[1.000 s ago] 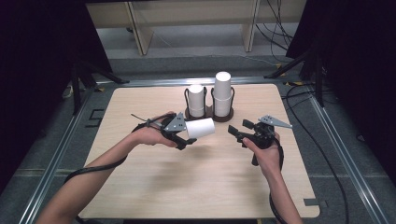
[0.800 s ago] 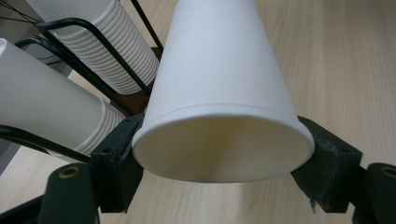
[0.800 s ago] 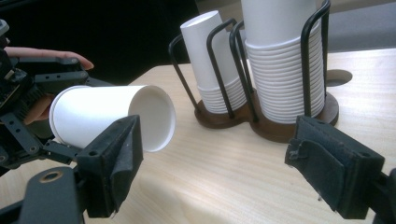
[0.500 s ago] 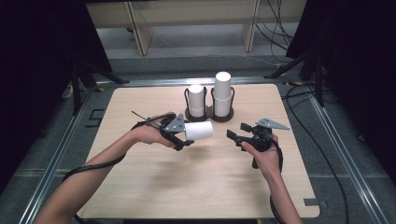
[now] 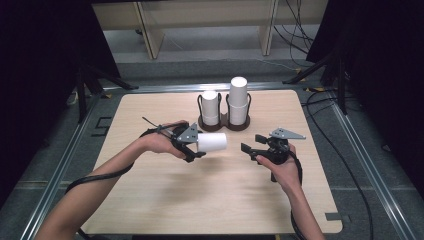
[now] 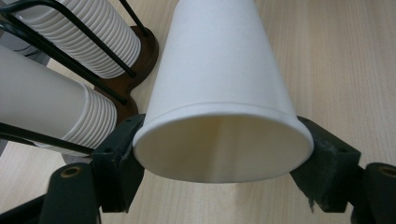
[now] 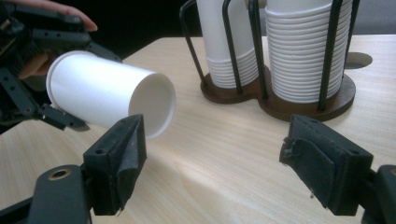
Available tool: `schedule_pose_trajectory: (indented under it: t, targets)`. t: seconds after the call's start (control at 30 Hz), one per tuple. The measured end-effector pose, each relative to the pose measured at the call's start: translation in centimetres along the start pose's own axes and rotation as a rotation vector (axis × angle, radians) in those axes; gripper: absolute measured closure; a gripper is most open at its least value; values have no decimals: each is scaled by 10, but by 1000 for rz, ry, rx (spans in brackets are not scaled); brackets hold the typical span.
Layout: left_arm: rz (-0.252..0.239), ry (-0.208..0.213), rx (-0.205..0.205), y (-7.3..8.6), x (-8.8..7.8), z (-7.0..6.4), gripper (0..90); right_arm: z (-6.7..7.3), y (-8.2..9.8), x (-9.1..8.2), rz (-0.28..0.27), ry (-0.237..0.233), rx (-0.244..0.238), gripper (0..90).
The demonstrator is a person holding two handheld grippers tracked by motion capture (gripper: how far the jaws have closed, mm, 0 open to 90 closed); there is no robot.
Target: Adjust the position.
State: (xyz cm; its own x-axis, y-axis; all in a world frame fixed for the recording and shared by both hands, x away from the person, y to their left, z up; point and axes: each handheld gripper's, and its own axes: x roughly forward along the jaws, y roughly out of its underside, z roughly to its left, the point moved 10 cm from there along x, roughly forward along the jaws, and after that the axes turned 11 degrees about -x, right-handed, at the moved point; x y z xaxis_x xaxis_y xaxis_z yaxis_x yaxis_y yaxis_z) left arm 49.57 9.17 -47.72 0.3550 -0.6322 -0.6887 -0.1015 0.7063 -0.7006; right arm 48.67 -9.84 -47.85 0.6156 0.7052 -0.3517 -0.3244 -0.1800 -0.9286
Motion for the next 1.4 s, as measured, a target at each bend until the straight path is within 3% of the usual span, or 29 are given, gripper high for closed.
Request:
schedule_pose_trajectory:
  t: [0.2, 0.33, 0.4, 0.6, 0.67, 0.7, 0.83, 0.87, 0.9, 1.0, 1.03, 1.1, 1.27, 1.33, 1.37, 1.4]
  targets:
    - [34, 9, 30, 1, -3, 1, 248, 2, 5, 1, 28, -21, -44, 211]
    - [41, 14, 35, 0, -4, 0, 249, 5, 7, 2, 35, -37, -4, 210]
    - [58, 24, 45, 0, -5, -1, 249, 3, 10, 1, 57, -31, -67, 211]
    - [96, 31, 68, 1, -7, -1, 249, 8, 10, 2, 73, -49, -97, 210]
    - [107, 34, 70, 1, -7, -1, 249, 11, 13, 1, 103, -55, -71, 210]
    - [121, 36, 71, 1, -8, -1, 249, 11, 11, 3, 88, -62, -111, 210]
    - [153, 35, 80, 3, -9, 1, 249, 15, 13, 5, 113, -72, -113, 210]
    - [158, 36, 80, 3, -9, 1, 249, 17, 13, 7, 99, -93, -115, 210]
    - [165, 38, 86, 3, -9, 1, 249, 15, 13, 6, 113, -78, -131, 210]
    - [177, 41, 91, 4, -9, 0, 249, 19, 13, 8, 108, -88, -111, 210]
    - [193, 44, 98, 5, -9, -1, 249, 17, 13, 8, 109, -78, -147, 210]
    - [207, 48, 107, 5, -9, -1, 249, 18, 13, 8, 126, -80, -156, 210]
    - [237, 57, 125, 3, -8, -2, 248, 23, 11, 10, 118, -104, -160, 210]
    - [244, 61, 127, 3, -8, -2, 249, 24, 11, 10, 125, -98, -155, 210]
    - [260, 65, 140, 2, -9, -2, 248, 23, 10, 10, 130, -87, -177, 211]
    - [260, 65, 140, 2, -9, -2, 248, 28, 12, 10, 144, -105, -139, 210]
